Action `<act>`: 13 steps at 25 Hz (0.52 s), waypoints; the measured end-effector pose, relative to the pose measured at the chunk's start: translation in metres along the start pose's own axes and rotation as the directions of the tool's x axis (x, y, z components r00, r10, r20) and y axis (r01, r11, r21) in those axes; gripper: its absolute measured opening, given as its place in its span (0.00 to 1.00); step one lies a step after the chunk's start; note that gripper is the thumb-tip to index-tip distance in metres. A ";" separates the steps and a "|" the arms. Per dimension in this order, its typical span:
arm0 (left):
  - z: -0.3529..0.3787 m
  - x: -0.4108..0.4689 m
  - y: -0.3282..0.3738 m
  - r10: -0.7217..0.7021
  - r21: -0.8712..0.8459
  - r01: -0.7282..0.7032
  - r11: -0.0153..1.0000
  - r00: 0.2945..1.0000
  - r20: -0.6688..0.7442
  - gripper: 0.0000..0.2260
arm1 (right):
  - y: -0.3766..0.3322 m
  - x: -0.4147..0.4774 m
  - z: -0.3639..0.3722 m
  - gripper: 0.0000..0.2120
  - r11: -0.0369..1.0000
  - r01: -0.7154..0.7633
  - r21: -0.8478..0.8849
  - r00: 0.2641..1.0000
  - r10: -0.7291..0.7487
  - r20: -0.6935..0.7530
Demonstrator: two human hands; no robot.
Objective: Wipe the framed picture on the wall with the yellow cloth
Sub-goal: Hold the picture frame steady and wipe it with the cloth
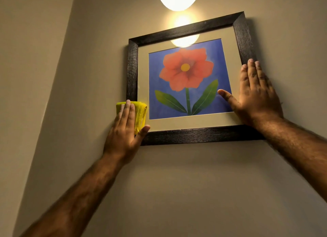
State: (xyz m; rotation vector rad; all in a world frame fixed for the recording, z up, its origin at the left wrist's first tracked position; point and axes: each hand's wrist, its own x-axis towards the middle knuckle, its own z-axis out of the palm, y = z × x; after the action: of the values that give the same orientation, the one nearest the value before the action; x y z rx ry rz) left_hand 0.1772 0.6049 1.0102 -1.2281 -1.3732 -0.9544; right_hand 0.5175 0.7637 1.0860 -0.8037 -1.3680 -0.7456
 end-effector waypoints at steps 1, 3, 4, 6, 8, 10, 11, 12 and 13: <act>-0.003 0.022 0.000 -0.014 -0.004 0.014 1.000 1.000 -0.008 0.44 | 0.000 0.000 0.000 0.52 1.000 0.000 0.001 1.000 0.000 -0.006; -0.011 0.075 0.000 -0.059 -0.030 0.058 0.998 0.998 -0.022 0.45 | 0.001 0.001 -0.001 0.52 1.000 0.005 0.000 1.000 -0.005 -0.007; -0.016 0.102 0.000 -0.081 -0.038 0.080 0.996 0.997 -0.021 0.45 | 0.000 0.001 -0.001 0.52 1.000 0.008 -0.002 1.000 -0.008 -0.007; -0.023 0.142 0.000 -0.107 -0.028 0.107 0.994 0.994 0.000 0.44 | 0.000 -0.001 0.000 0.51 1.000 0.011 -0.007 1.000 -0.011 -0.013; -0.023 0.155 0.002 -0.110 -0.003 0.110 0.994 0.994 -0.001 0.45 | 0.000 0.000 0.000 0.51 1.000 0.013 -0.007 1.000 -0.014 -0.018; -0.019 0.142 0.003 -0.099 -0.009 0.099 0.995 0.995 -0.021 0.47 | 0.000 0.000 0.000 0.51 1.000 0.018 -0.011 1.000 -0.018 -0.019; -0.016 0.126 0.003 -0.092 -0.017 0.091 0.996 0.995 -0.032 0.48 | 0.001 0.000 0.000 0.51 1.000 0.018 -0.013 1.000 -0.018 -0.021; -0.012 0.108 0.004 -0.083 -0.017 0.083 0.996 0.996 -0.045 0.48 | 0.001 0.000 0.001 0.51 1.000 0.017 -0.013 1.000 -0.017 -0.021; -0.007 0.088 0.005 -0.071 -0.004 0.071 0.997 0.996 -0.052 0.47 | 0.001 0.000 0.001 0.51 1.000 0.016 -0.012 1.000 -0.016 -0.020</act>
State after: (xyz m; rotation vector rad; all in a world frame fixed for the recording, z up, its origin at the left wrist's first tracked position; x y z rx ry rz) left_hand 0.1864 0.6142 1.0981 -1.1545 -1.3825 -1.0304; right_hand 0.5177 0.7648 1.0863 -0.7930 -1.3545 -0.7732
